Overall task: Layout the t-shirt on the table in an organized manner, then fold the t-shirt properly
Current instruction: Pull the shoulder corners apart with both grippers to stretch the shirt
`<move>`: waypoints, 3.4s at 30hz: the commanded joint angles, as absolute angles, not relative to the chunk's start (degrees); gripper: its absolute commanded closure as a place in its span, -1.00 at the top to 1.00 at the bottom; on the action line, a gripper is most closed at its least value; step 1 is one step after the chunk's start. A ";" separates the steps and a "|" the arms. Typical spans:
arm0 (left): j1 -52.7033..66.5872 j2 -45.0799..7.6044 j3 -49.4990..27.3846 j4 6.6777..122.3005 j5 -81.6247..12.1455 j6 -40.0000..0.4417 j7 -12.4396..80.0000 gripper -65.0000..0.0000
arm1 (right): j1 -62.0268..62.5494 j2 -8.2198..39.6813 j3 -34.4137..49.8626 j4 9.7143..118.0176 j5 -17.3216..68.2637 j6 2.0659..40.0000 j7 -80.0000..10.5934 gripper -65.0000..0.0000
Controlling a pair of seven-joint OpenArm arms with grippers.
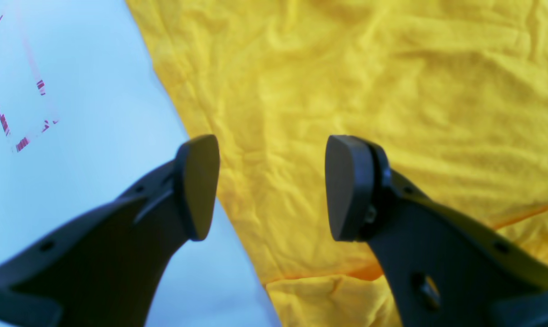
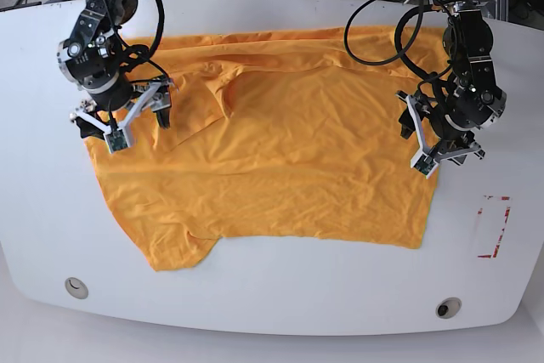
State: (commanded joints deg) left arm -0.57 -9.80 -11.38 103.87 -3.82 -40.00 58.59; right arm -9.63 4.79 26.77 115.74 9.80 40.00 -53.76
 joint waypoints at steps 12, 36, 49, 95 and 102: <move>-0.48 -9.71 -11.12 103.78 -3.82 -40.00 58.59 0.06 | -18.51 5.41 27.74 114.15 9.19 40.00 -46.99 0.68; 0.40 -9.80 -11.03 103.78 -3.82 -40.00 58.59 0.06 | -20.09 11.91 34.15 104.40 7.96 40.00 -44.35 0.68; 0.48 -9.80 -11.12 103.78 -3.82 -40.00 58.59 0.06 | -21.05 13.32 34.15 98.24 7.96 40.00 -44.18 0.40; 13.67 -7.34 -23.08 109.49 -6.81 -40.00 68.53 0.06 | -21.05 13.05 33.89 98.15 7.78 40.00 -44.26 -0.29; 17.63 -7.43 -23.16 109.14 -13.32 -40.00 68.53 0.06 | -21.05 13.05 33.89 98.15 7.78 40.00 -44.26 -0.29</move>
